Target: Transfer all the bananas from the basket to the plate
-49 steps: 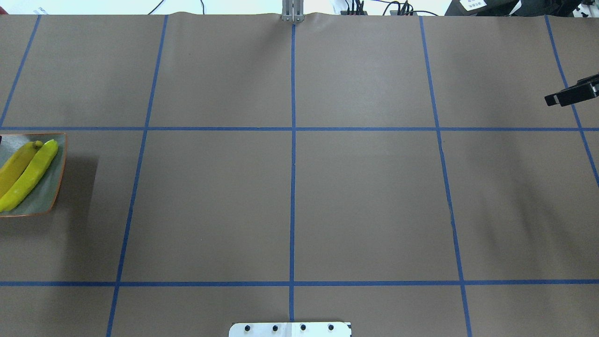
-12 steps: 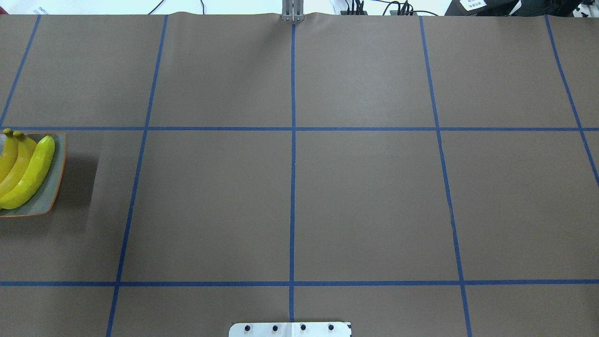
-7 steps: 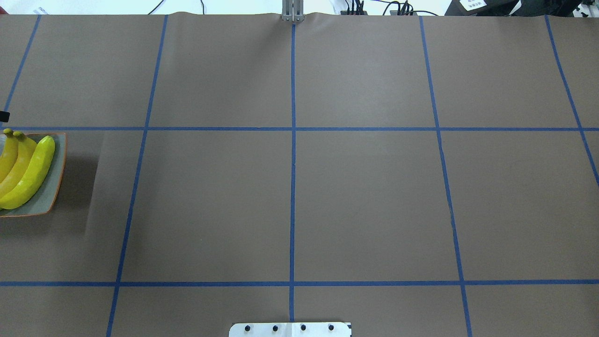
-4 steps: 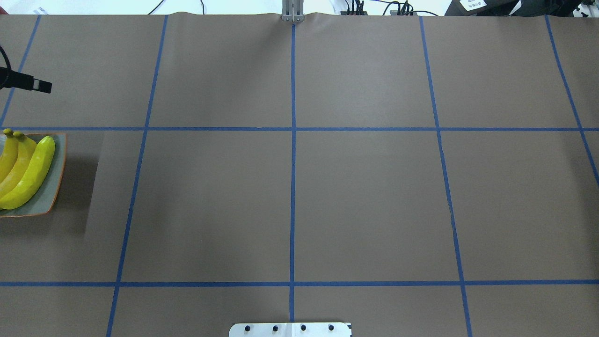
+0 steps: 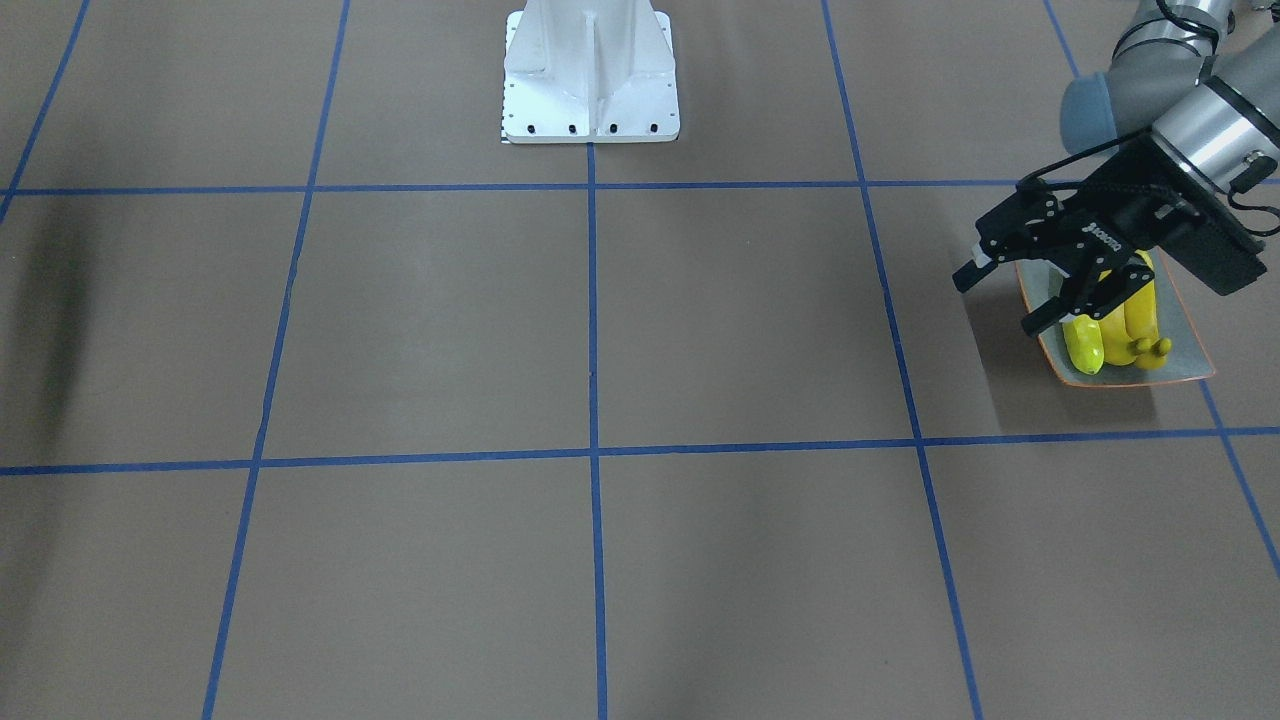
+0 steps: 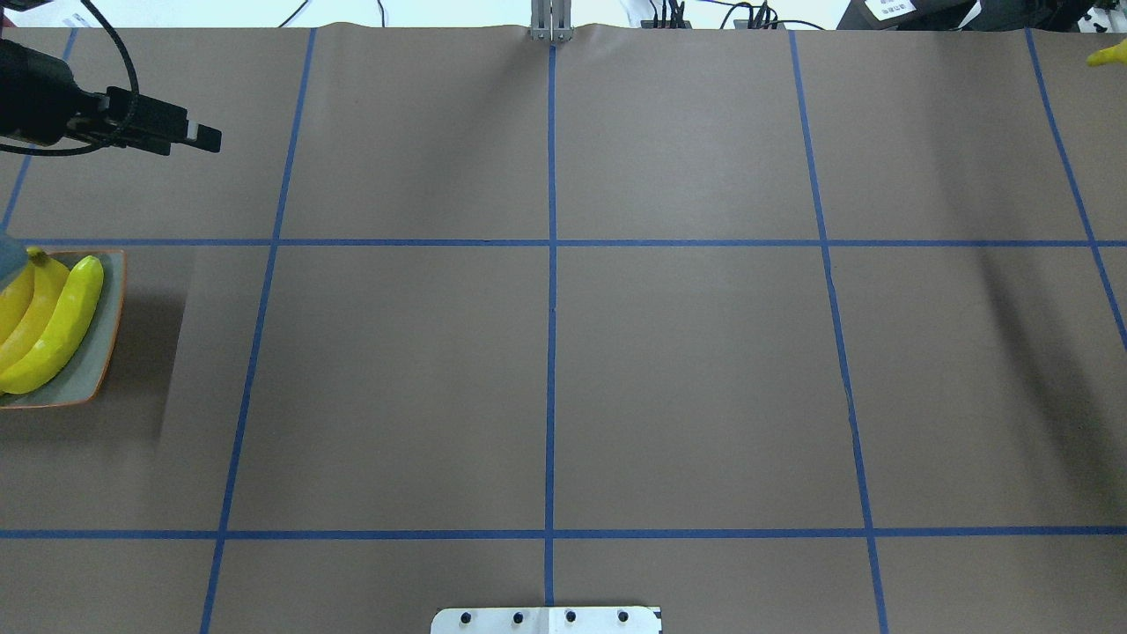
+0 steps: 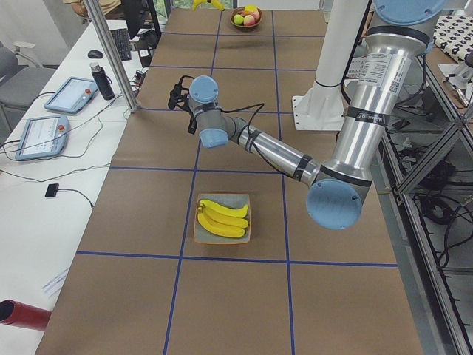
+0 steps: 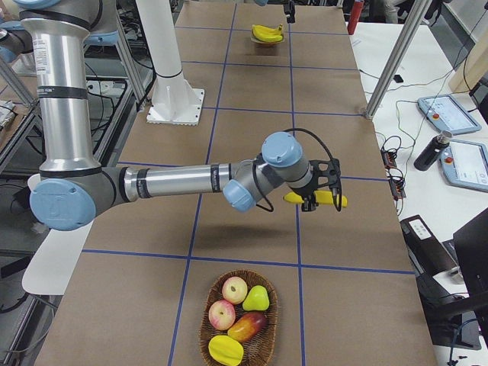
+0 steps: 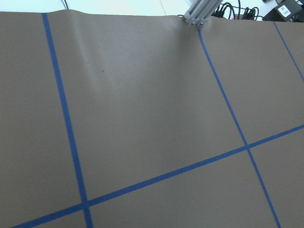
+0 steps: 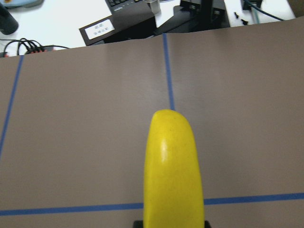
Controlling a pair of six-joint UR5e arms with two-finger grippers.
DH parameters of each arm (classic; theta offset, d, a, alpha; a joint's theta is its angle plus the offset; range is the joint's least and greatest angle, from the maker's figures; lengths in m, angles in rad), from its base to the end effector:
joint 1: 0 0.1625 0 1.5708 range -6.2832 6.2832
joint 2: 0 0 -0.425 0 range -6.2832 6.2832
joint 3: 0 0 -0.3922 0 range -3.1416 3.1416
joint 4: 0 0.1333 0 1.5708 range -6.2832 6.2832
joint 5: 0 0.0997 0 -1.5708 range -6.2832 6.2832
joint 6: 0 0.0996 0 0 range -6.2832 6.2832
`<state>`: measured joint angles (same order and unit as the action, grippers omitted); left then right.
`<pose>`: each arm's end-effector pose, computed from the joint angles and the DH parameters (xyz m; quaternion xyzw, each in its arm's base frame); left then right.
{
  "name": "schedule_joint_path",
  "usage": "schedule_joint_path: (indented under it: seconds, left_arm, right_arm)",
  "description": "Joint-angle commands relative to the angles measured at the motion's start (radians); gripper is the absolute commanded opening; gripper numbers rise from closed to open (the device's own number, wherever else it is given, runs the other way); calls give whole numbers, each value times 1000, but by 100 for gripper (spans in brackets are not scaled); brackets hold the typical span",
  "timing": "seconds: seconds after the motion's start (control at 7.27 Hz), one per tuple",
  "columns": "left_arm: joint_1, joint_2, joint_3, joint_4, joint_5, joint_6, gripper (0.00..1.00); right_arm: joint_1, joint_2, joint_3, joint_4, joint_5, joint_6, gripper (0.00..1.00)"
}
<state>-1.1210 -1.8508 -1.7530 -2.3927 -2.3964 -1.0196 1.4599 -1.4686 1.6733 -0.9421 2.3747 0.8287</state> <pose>0.1900 -0.5318 0.3195 0.1917 0.6061 0.0244 0.7715 0.0008 -0.5490 0.4782 0.1702 -0.4876 0.1473 0.8435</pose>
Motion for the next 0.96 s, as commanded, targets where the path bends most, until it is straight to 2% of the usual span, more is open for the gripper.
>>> schedule_joint_path:
  seconds: [0.0,0.27,0.69,0.82]
  left_arm:
    - [29,-72,-11,0,0,-120,100]
    - [81,-138,-13,1,3,-225,100]
    - [130,-175,-60,3,3,-330,100]
    - [159,-198,-62,-3,2,-347,100]
  right_arm:
    - [-103,94,38,3,-8,275,0]
    - [-182,175,55,5,-49,462,0]
    - [-329,257,91,3,-195,639,0]
    - [-351,277,103,2,-193,677,0]
